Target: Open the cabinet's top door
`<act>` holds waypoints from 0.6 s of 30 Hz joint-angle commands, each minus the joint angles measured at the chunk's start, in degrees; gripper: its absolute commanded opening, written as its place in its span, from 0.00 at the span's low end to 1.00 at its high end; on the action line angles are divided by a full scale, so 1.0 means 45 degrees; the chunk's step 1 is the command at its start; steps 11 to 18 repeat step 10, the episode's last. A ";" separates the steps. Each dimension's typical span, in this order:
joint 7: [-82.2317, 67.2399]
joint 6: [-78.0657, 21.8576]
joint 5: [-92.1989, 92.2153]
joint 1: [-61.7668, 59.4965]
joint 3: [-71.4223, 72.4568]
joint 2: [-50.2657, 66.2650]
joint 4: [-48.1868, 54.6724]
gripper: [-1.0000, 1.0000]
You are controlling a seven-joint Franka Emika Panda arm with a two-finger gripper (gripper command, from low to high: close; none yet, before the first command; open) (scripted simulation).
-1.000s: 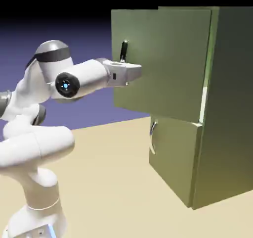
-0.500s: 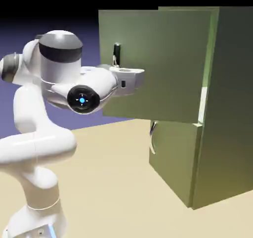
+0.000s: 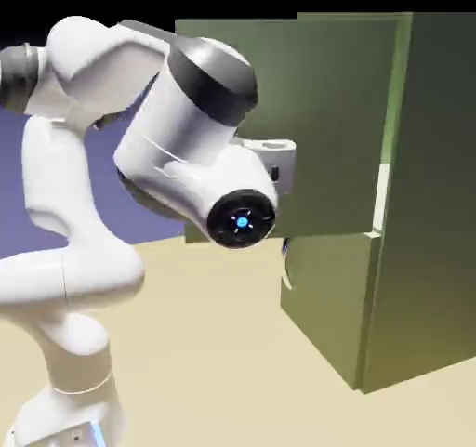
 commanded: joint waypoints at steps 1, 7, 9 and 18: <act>-0.0216 -0.0020 -0.0326 0.0039 0.0076 0.0463 0.0387 0.00; -0.1157 -0.0224 -0.2146 0.0366 0.0574 0.3240 0.2861 0.00; -0.1217 -0.0251 -0.2314 0.0404 0.0633 0.3529 0.3131 1.00; -0.1217 -0.0251 -0.2314 0.0404 0.0633 0.3529 0.3131 1.00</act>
